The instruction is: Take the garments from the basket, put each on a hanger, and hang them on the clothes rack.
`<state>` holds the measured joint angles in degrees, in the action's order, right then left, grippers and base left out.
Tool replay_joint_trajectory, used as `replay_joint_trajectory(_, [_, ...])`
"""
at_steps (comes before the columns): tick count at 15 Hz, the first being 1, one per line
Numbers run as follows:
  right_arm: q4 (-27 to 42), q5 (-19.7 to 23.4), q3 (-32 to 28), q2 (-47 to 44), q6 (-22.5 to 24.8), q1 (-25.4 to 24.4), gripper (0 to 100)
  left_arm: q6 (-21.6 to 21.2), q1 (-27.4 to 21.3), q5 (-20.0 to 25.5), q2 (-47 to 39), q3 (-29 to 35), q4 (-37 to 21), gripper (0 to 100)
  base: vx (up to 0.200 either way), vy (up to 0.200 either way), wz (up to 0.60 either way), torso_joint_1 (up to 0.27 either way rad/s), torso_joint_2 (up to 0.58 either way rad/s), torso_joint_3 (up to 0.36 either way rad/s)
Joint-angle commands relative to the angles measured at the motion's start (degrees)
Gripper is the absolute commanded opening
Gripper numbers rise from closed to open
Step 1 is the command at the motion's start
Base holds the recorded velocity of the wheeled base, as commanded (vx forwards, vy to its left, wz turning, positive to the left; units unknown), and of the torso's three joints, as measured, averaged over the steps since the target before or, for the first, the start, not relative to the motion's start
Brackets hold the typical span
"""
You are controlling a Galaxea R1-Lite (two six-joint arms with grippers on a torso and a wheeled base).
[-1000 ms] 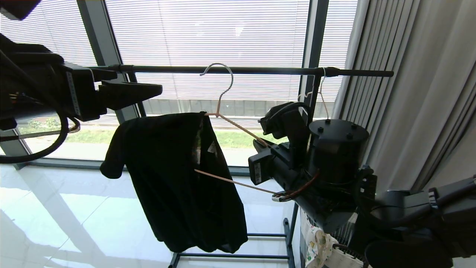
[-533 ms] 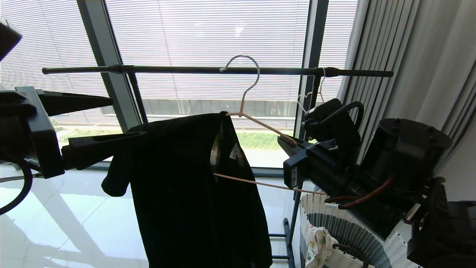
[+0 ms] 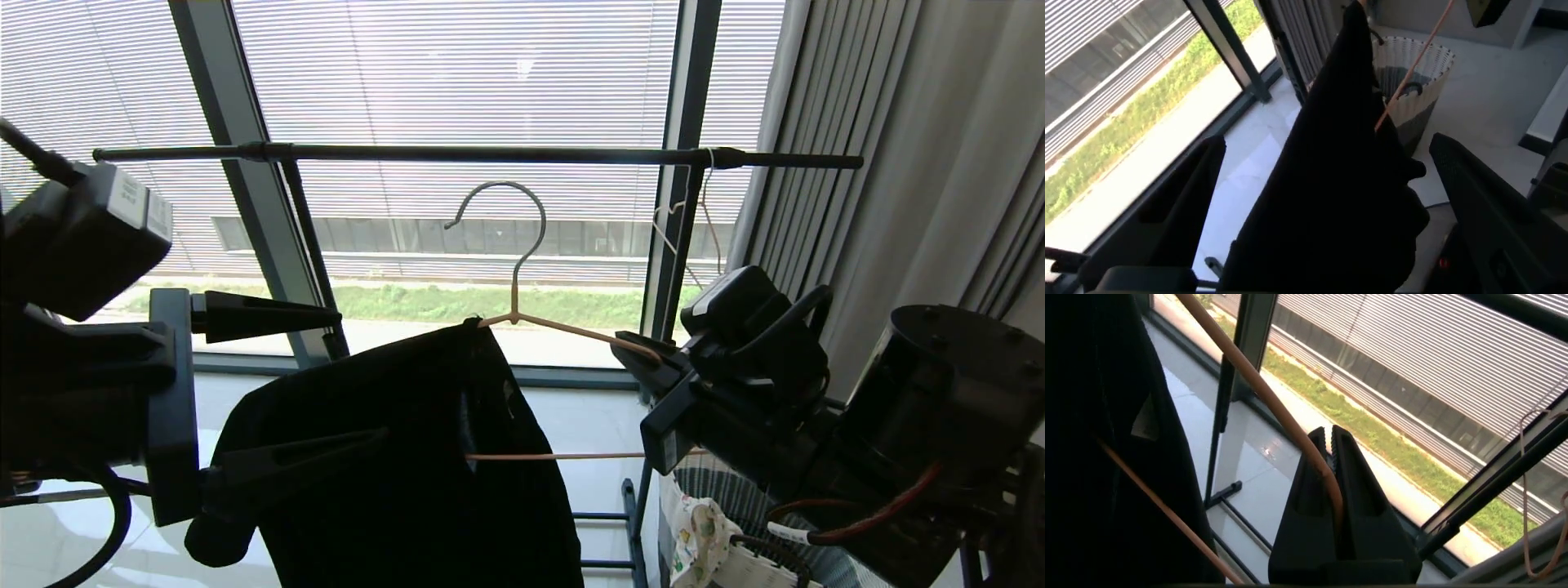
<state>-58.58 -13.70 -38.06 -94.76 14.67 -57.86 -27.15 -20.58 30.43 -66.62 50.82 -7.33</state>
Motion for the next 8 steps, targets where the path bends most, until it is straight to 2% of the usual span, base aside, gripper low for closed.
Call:
replay_joint_trajectory(1, [-0.05, -0.01, 0.09, 0.19, 0.19, -1.03, 0, -0.01, -1.31, -0.11, -2.02, -1.16, 0.03, 100, 0.0, 0.0, 0.0, 0.0, 0.0, 0.0])
replay_joint_trajectory(6, [-0.05, -0.01, 0.0, 0.28, 2.12, -2.96, 0, -0.45, -0.96, -0.28, -5.36, -0.55, 0.21, 100, 0.0, 0.0, 0.0, 0.0, 0.0, 0.0])
replay_joint_trajectory(7, [-0.05, -0.01, -0.09, 0.36, 2.21, -3.23, 0, -0.36, -0.96, -0.28, -5.36, -0.64, 0.21, 0, 0.0, 0.0, 0.0, 0.0, 0.0, 0.0])
replay_joint_trajectory(8, [-0.05, -0.01, -0.09, 0.54, 2.3, -3.4, 0, -0.45, -0.96, -0.28, -5.36, -0.99, 0.21, 0, 0.0, 0.0, 0.0, 0.0, 0.0, 0.0])
